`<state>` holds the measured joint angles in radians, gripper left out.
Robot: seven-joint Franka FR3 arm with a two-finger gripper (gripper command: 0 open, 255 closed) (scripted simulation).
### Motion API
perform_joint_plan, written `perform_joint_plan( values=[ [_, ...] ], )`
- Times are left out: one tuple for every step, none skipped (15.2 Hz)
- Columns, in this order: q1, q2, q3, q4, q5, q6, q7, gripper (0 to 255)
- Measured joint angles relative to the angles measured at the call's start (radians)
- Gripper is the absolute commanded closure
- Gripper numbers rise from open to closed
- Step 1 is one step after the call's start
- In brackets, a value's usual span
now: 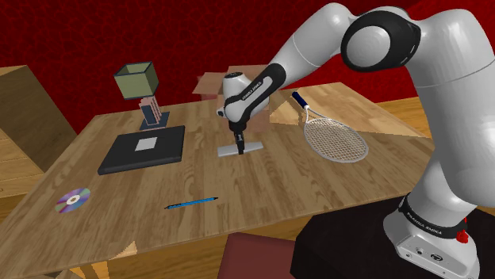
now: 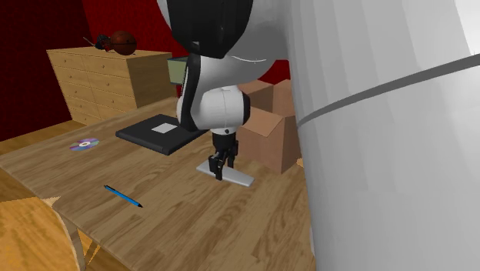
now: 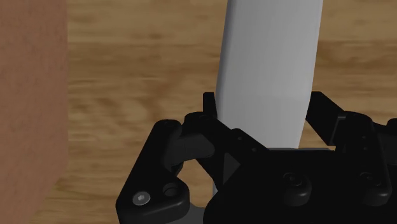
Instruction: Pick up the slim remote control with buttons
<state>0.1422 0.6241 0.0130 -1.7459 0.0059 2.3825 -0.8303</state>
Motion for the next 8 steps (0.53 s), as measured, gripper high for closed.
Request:
perform_joint_plan(
  values=[
    [0.0, -0.005, 0.0, -0.002, 0.0, -0.003, 0.0, 255],
    [0.0, -0.014, 0.001, -0.005, 0.0, -0.009, -0.001, 255],
    [-0.001, -0.022, 0.001, -0.005, 0.0, -0.018, 0.0, 255],
    [0.0, -0.029, 0.001, -0.005, 0.0, -0.026, 0.0, 255],
    [-0.001, -0.04, 0.001, -0.007, 0.0, -0.036, 0.0, 255],
    [-0.001, -0.049, 0.001, -0.01, 0.0, -0.044, 0.0, 255],
    [-0.001, -0.058, 0.002, -0.012, 0.0, -0.052, 0.0, 255],
    [-0.002, -0.067, 0.001, -0.01, 0.0, -0.063, -0.001, 255]
  ],
)
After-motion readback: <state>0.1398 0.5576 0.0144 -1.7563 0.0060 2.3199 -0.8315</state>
